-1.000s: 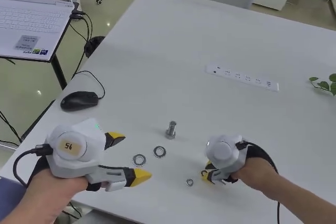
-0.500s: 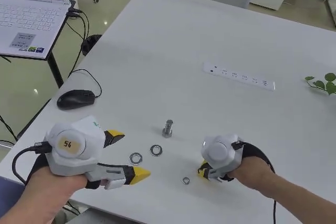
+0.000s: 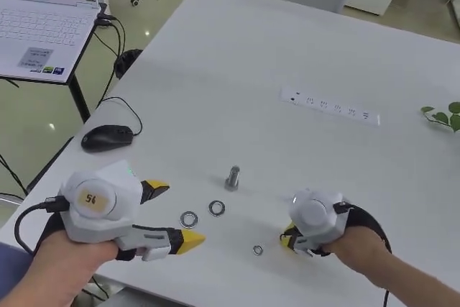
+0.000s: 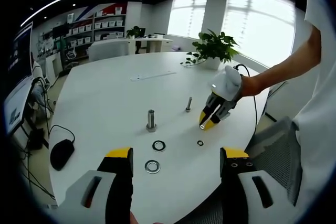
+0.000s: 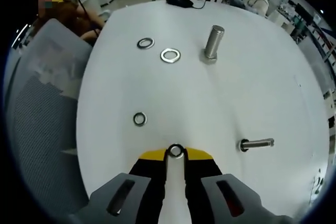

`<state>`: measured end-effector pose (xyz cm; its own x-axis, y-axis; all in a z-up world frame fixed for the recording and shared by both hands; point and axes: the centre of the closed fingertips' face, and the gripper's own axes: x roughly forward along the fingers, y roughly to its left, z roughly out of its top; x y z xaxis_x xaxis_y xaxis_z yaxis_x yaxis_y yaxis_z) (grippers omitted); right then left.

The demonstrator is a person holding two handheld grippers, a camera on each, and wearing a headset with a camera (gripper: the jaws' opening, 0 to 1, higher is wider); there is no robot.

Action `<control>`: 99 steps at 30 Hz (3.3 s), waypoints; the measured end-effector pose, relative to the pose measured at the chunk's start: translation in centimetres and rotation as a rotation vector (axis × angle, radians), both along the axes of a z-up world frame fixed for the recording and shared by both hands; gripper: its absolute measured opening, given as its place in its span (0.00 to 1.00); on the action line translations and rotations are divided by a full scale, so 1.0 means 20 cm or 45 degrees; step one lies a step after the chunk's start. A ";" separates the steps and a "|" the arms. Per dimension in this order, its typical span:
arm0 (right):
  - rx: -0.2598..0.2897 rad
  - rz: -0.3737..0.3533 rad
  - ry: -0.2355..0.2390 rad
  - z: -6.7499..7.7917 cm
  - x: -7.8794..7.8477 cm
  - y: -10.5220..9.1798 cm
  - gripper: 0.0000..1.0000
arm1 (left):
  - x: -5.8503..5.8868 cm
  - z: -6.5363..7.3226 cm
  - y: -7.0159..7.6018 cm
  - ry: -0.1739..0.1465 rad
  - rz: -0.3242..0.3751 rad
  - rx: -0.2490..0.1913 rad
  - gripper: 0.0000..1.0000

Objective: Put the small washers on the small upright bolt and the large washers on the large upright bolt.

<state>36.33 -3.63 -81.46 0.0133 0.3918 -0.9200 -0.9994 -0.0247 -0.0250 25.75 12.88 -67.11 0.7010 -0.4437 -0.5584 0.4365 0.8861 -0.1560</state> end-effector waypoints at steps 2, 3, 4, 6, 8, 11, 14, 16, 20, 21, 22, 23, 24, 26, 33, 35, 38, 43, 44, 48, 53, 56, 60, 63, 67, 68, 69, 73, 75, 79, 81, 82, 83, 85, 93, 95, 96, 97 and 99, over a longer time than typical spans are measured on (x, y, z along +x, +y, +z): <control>0.008 -0.026 0.004 0.01 0.01 -0.02 0.12 | 0.00 0.00 -0.01 0.000 -0.004 -0.002 0.66; 0.009 -0.031 0.005 0.01 0.02 -0.02 0.12 | 0.00 0.00 -0.01 -0.001 -0.005 -0.003 0.66; 0.014 -0.044 0.003 0.02 0.03 -0.03 0.12 | 0.00 0.00 -0.01 0.000 -0.008 -0.002 0.66; 0.022 -0.065 -0.002 0.04 0.04 -0.05 0.12 | 0.00 0.00 -0.01 0.001 -0.009 -0.001 0.66; 0.040 -0.107 -0.007 0.06 0.07 -0.07 0.12 | 0.00 0.00 -0.01 0.001 -0.011 -0.001 0.66; 0.073 -0.181 -0.012 0.11 0.12 -0.10 0.12 | 0.00 0.00 -0.01 -0.001 -0.013 0.000 0.66; 0.088 -0.226 -0.025 0.14 0.18 -0.13 0.12 | 0.00 0.00 -0.01 -0.001 -0.017 0.004 0.66; 0.100 -0.254 -0.039 0.17 0.22 -0.14 0.12 | 0.01 0.00 -0.01 -0.002 -0.019 0.004 0.66; 0.118 -0.299 -0.060 0.22 0.29 -0.16 0.12 | 0.01 0.01 -0.01 -0.003 -0.023 0.006 0.66; 0.119 -0.303 -0.066 0.23 0.30 -0.17 0.12 | 0.01 0.01 -0.01 -0.002 -0.025 0.006 0.66; 0.122 -0.304 -0.076 0.25 0.32 -0.17 0.12 | 0.01 0.01 -0.01 -0.002 -0.026 0.006 0.66; 0.124 -0.304 -0.082 0.26 0.33 -0.16 0.12 | 0.01 0.01 -0.02 -0.003 -0.029 0.007 0.66; 0.126 -0.304 -0.086 0.27 0.34 -0.16 0.12 | 0.01 0.01 -0.02 -0.004 -0.029 0.007 0.66; 0.135 -0.306 -0.096 0.29 0.37 -0.15 0.12 | 0.01 0.01 -0.02 -0.005 -0.028 0.007 0.66; 0.139 -0.285 -0.112 0.33 0.43 -0.10 0.12 | 0.00 0.01 -0.01 -0.002 -0.022 0.008 0.66; 0.137 -0.264 -0.120 0.35 0.44 -0.08 0.12 | 0.00 0.01 -0.01 -0.001 -0.018 0.010 0.66; 0.134 -0.241 -0.120 0.36 0.45 -0.06 0.12 | 0.00 0.01 0.00 0.000 -0.013 0.009 0.66; 0.105 -0.184 -0.132 0.37 0.48 -0.03 0.13 | 0.00 0.01 0.00 -0.002 -0.007 0.008 0.66; 0.102 -0.177 -0.129 0.37 0.49 -0.02 0.13 | 0.00 0.01 0.00 -0.003 -0.004 0.007 0.66; 0.077 -0.138 -0.118 0.36 0.48 0.00 0.13 | 0.00 0.01 0.01 -0.003 0.000 0.005 0.66; 0.040 -0.097 -0.115 0.33 0.47 0.01 0.13 | -0.01 0.01 0.01 -0.001 0.006 0.001 0.66; 0.016 -0.077 -0.115 0.31 0.46 0.01 0.13 | -0.01 0.00 0.01 0.000 0.009 0.000 0.66; -0.007 -0.063 -0.115 0.29 0.46 0.00 0.13 | -0.01 0.00 0.02 0.004 0.013 -0.001 0.66; -0.012 -0.061 -0.110 0.29 0.46 0.01 0.13 | -0.01 -0.01 0.02 0.004 0.016 -0.002 0.66; -0.018 -0.061 -0.110 0.28 0.47 0.01 0.13 | -0.01 -0.01 0.03 0.005 0.019 -0.002 0.66; -0.020 -0.060 -0.109 0.27 0.47 0.01 0.13 | -0.01 0.00 0.03 0.005 0.019 -0.001 0.66; -0.022 -0.060 -0.108 0.27 0.47 0.01 0.13 | -0.01 0.00 0.03 0.004 0.019 -0.001 0.66; -0.032 -0.053 -0.107 0.27 0.47 0.01 0.13 | -0.01 0.00 0.03 0.005 0.021 -0.002 0.66; -0.034 -0.052 -0.109 0.27 0.47 0.01 0.13 | -0.01 0.00 0.03 0.006 0.021 -0.002 0.66; -0.045 -0.048 -0.106 0.25 0.46 0.01 0.13 | -0.01 -0.01 0.03 0.007 0.022 -0.002 0.66; -0.054 -0.043 -0.107 0.24 0.46 0.01 0.13 | -0.01 -0.01 0.03 0.007 0.022 -0.003 0.66; -0.058 -0.041 -0.108 0.24 0.46 0.01 0.13 | -0.01 -0.01 0.03 0.008 0.021 -0.003 0.66; -0.059 -0.040 -0.108 0.24 0.46 0.01 0.13 | -0.01 -0.01 0.03 0.008 0.020 -0.003 0.66; -0.065 -0.039 -0.108 0.23 0.46 0.01 0.13 | -0.01 -0.01 0.03 0.009 0.020 -0.003 0.66; -0.088 -0.050 -0.099 0.17 0.46 0.02 0.13 | -0.02 -0.01 0.03 0.017 0.020 -0.001 0.66; -0.099 -0.050 -0.098 0.14 0.46 0.02 0.13 | -0.03 -0.02 0.03 0.019 0.018 0.002 0.66; -0.105 -0.050 -0.097 0.13 0.46 0.02 0.13 | -0.03 -0.02 0.03 0.020 0.019 0.002 0.66; -0.111 -0.049 -0.096 0.11 0.46 0.02 0.13 | -0.03 -0.02 0.03 0.020 0.020 0.003 0.66; -0.115 -0.054 -0.094 0.09 0.46 0.02 0.13 | -0.03 -0.02 0.04 0.021 0.023 0.002 0.66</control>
<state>45.53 -3.32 -79.57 0.0970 0.3047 -0.9475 -0.9951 0.0120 -0.0980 25.24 13.59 -67.43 0.6996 -0.4302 -0.5706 0.4181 0.8940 -0.1614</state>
